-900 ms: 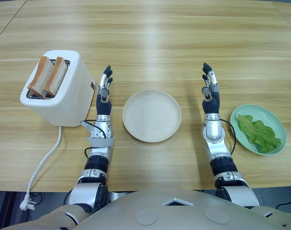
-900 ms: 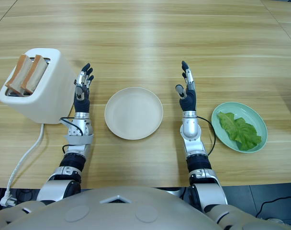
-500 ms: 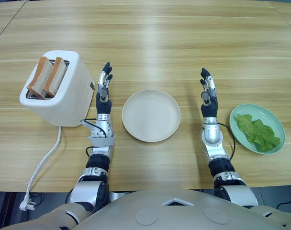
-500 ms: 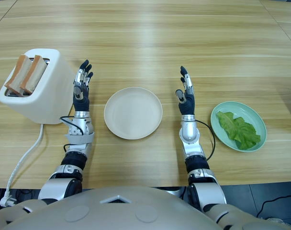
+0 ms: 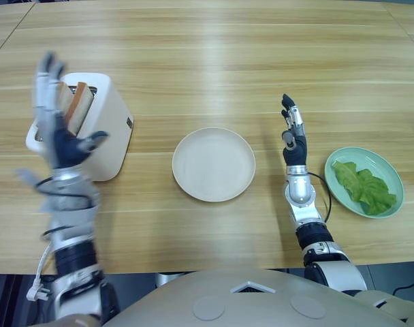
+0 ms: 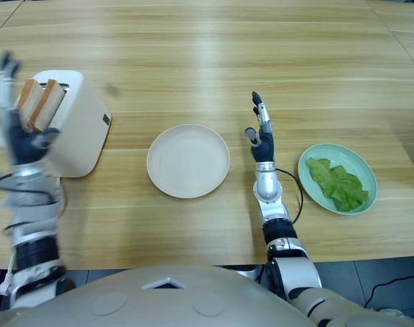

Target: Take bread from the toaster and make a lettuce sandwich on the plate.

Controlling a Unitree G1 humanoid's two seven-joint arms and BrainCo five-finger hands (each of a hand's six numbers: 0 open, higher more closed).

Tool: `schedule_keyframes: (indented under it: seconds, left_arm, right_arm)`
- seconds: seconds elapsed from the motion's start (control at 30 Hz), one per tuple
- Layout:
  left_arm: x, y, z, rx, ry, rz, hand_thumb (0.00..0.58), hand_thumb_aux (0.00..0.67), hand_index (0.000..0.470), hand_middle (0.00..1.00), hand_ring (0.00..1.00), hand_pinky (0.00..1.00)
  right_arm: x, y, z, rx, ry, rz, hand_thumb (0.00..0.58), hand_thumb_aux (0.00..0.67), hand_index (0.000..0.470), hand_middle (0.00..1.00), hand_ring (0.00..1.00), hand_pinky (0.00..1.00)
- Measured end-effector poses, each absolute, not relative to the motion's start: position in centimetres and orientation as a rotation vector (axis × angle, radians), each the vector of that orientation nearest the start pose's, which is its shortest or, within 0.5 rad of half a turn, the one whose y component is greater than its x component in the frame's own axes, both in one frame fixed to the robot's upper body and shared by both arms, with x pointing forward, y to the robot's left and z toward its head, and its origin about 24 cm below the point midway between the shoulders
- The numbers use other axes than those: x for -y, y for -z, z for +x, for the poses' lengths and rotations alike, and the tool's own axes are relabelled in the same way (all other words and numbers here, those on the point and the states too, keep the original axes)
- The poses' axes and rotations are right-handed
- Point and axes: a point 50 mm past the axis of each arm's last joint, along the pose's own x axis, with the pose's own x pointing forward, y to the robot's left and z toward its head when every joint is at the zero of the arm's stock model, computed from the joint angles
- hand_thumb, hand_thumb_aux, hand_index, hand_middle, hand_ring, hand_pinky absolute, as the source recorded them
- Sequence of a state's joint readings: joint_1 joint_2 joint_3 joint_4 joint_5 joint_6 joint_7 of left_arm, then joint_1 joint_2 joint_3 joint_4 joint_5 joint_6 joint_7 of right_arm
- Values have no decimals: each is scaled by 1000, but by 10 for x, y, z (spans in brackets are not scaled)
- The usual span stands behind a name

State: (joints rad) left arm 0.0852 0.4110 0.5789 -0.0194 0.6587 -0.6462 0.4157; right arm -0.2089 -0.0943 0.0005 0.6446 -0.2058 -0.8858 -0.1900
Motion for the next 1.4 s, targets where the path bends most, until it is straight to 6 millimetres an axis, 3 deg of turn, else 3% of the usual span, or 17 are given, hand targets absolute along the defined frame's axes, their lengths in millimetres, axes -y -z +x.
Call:
schedule_keyframes:
  seconds: [0.17, 0.3, 0.47, 0.63, 0.8, 0.83, 0.87, 0.9, 0.93, 0.97, 1.4]
  left_arm:
    - [-354, -147, 179, 487, -681, 1297, 0, 0, 0, 0, 0, 0]
    - [-380, -130, 181, 296, -696, 1340, 0, 0, 0, 0, 0, 0]
    - [-385, -109, 195, 155, -630, 1334, 0, 0, 0, 0, 0, 0]
    - [-382, -109, 208, 115, -582, 1345, 0, 0, 0, 0, 0, 0]
    - [-377, -96, 214, 51, -516, 1338, 0, 0, 0, 0, 0, 0]
    - [-377, -94, 215, 43, -508, 1337, 194, 123, 85, 0, 0, 0]
    - [-376, -94, 218, 42, -499, 1330, 438, 339, 233, 0, 0, 0]
    - [-376, -96, 221, 41, -493, 1332, 538, 489, 336, 0, 0, 0]
    - [-377, -98, 222, 45, -495, 1333, 538, 489, 336, 0, 0, 0]
    - [-377, -100, 224, 47, -494, 1333, 580, 670, 460, 0, 0, 0]
    - [-374, -98, 239, 85, -470, 1329, 580, 670, 460, 0, 0, 0]
  right_arm:
    - [147, -33, 266, 475, -36, -224, 0, 0, 0, 0, 0, 0]
    - [146, -33, 266, 477, -45, -228, 0, 0, 0, 0, 0, 0]
    - [145, -34, 268, 480, -46, -230, 0, 0, 0, 0, 0, 0]
    - [144, -35, 270, 487, -50, -233, 0, 0, 0, 0, 0, 0]
    - [142, -37, 271, 494, -58, -235, 0, 0, 0, 0, 0, 0]
    - [142, -37, 271, 494, -58, -235, 0, 0, 0, 0, 0, 0]
    - [142, -37, 271, 493, -57, -236, 0, 0, 0, 0, 0, 0]
    - [142, -37, 271, 494, -58, -236, 0, 0, 0, 0, 0, 0]
    - [142, -37, 271, 495, -58, -235, 0, 0, 0, 0, 0, 0]
    - [142, -37, 271, 495, -58, -235, 0, 0, 0, 0, 0, 0]
    - [143, -38, 271, 508, -57, -235, 0, 0, 0, 0, 0, 0]
